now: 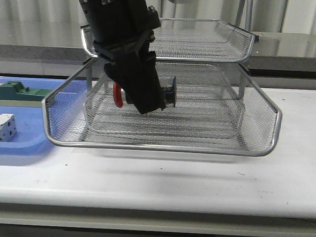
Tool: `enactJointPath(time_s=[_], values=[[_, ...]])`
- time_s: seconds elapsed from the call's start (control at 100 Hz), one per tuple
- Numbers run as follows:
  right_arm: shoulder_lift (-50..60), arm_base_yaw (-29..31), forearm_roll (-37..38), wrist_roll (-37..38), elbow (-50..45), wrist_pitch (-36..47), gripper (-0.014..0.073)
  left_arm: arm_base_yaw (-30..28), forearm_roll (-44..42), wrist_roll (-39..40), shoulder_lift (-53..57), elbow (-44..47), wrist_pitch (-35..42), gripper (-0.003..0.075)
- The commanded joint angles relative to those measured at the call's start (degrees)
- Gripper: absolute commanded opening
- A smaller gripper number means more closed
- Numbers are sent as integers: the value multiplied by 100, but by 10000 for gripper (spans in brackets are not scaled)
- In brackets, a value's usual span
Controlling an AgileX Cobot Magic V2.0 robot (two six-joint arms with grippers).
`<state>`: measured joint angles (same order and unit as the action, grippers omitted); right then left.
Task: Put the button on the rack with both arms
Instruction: 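Lower the button onto the middle tray mesh and open the left gripper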
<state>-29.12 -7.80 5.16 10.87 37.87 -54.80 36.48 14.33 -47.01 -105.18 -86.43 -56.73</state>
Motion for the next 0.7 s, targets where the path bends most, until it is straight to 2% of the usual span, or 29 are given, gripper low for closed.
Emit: enactJointPath(time_s=[0.0,0.06,0.13,0.51,0.69], values=[[-17,11,87,-24,200,294,-68,44,140,27,286,-187,100,421],[-17,11,87,-24,200,294,-68,44,140,27,286,-187,111,475],[-17,11,87,-24,200,294,-68,44,140,27,286,-187,111,498],[-17,11,87,-24,200,294,-68,44,274,65,594,-187,-224,494],[-17,11,87,-24,200,294,-68,31,263,360,1003,-187,-261,494]])
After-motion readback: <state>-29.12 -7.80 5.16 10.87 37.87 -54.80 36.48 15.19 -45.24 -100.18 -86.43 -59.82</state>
